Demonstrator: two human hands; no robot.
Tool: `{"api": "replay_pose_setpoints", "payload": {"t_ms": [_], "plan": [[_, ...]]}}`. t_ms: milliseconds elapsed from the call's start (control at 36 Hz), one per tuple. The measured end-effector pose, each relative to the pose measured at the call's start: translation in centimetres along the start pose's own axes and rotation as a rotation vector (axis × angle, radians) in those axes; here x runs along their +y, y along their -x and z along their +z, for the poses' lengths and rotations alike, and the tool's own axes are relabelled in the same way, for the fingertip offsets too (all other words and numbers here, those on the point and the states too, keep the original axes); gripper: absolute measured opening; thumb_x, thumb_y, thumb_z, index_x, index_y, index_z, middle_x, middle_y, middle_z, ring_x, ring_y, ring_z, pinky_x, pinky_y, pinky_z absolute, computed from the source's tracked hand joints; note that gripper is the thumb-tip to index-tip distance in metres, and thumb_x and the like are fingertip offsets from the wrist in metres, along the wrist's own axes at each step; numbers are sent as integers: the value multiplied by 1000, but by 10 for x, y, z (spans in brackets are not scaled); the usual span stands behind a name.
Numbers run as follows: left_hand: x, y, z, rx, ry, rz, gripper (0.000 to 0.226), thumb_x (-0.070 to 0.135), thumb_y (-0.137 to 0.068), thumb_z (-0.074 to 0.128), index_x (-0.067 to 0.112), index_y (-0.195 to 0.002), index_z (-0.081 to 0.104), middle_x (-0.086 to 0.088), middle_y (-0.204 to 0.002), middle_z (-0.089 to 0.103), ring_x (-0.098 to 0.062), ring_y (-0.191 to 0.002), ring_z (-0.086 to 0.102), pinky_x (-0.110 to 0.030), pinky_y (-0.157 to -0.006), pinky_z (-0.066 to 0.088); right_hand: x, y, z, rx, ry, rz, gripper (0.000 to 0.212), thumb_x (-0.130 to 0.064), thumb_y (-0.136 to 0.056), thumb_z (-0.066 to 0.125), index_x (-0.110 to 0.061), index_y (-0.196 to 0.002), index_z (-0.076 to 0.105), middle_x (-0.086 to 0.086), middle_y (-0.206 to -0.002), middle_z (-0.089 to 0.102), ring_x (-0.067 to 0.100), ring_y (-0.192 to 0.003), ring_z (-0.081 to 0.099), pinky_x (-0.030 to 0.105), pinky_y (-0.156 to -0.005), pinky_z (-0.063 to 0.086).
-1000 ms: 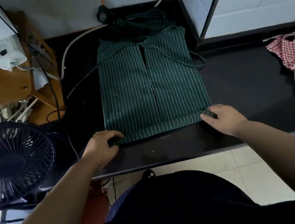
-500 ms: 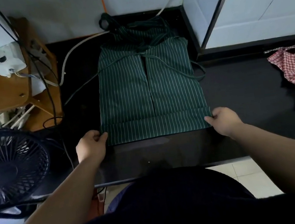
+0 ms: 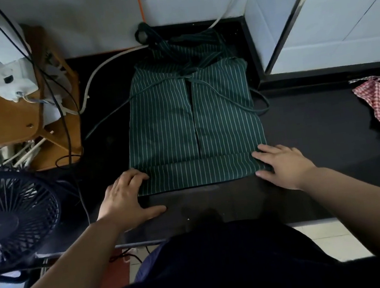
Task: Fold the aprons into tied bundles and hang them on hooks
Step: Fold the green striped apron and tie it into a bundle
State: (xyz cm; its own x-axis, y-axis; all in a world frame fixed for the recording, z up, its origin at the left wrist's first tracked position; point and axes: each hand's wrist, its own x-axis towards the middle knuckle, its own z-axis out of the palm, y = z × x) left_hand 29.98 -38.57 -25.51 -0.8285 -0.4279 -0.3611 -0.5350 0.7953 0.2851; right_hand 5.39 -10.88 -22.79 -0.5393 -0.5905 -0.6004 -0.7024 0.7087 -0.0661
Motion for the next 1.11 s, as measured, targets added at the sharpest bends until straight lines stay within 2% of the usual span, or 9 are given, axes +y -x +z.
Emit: {"api": "replay_pose_setpoints", "payload": {"t_ms": [194, 361, 444, 556, 667, 806, 917, 1000, 1111], "plan": [[-1, 1, -6, 27, 47, -4, 63, 39, -78, 70, 27, -135, 45, 6, -140, 39, -17, -132, 35, -34, -107, 31, -3, 6, 5, 105, -161, 60, 42, -39, -101, 35, -22, -138, 46, -2, -149, 39, 22, -137, 32, 38, -109, 23], [-5, 3, -5, 65, 219, -59, 39, 5, -82, 60, 25, -115, 63, 3, -121, 59, -21, -101, 60, -32, -82, 49, -6, 17, 17, 197, -391, 175, 27, -41, -96, 46, -24, -75, 47, -3, -77, 55, 28, -94, 57, 35, -80, 39], [-13, 3, -9, 40, 509, -189, 23, 13, -90, 61, 32, -104, 64, -3, -88, 68, -22, -65, 61, -30, -60, 47, -4, 29, 27, 184, -598, 236, 27, -47, -83, 65, -23, -93, 56, -4, -92, 61, 23, -94, 58, 34, -82, 48], [-19, 5, -9, -6, 734, -253, 8, 21, -93, 62, 29, -94, 64, 5, -84, 65, -14, -74, 59, -24, -61, 43, -7, 37, 33, 211, -697, 288, 52, -24, -79, 75, -19, -125, 52, -2, -119, 54, 20, -111, 52, 27, -91, 40], [-26, 14, -4, -30, 752, -290, 9, 26, -95, 58, 22, -95, 66, -2, -87, 68, -23, -82, 63, -34, -72, 48, -17, 44, 47, 304, -798, 359, 23, -23, -90, 63, -6, -102, 55, 10, -93, 61, 22, -82, 53, 31, -72, 40], [-21, 34, 7, 36, 502, -357, 36, 39, -96, 54, 3, -95, 59, -16, -78, 59, -32, -76, 59, -33, -61, 36, -26, 48, 65, 315, -669, 436, 35, -30, -96, 51, -6, -72, 45, 7, -65, 49, 29, -70, 50, 33, -63, 35], [-16, 48, 18, 88, 367, -373, 36, 41, -95, 53, 17, -70, 46, -2, -63, 52, -22, -64, 52, -32, -55, 33, -30, 51, 70, 268, -551, 483, 23, -31, -96, 48, -13, -81, 48, 1, -73, 57, 29, -79, 57, 36, -78, 42], [-12, 54, 21, 100, 329, -417, 25, 44, -92, 57, 21, -83, 52, 1, -79, 61, -24, -82, 59, -30, -67, 42, -30, 59, 74, 277, -551, 480, 16, -30, -96, 48, -20, -100, 37, 0, -84, 56, 27, -83, 56, 38, -86, 42], [0, 68, 29, 207, 368, -496, 25, 37, -86, 66, 16, -97, 60, -4, -96, 63, -25, -94, 56, -33, -75, 45, -25, 72, 78, 332, -406, 398, 11, -27, -95, 49, -22, -85, 48, 5, -88, 55, 33, -91, 57, 38, -79, 41]]}}
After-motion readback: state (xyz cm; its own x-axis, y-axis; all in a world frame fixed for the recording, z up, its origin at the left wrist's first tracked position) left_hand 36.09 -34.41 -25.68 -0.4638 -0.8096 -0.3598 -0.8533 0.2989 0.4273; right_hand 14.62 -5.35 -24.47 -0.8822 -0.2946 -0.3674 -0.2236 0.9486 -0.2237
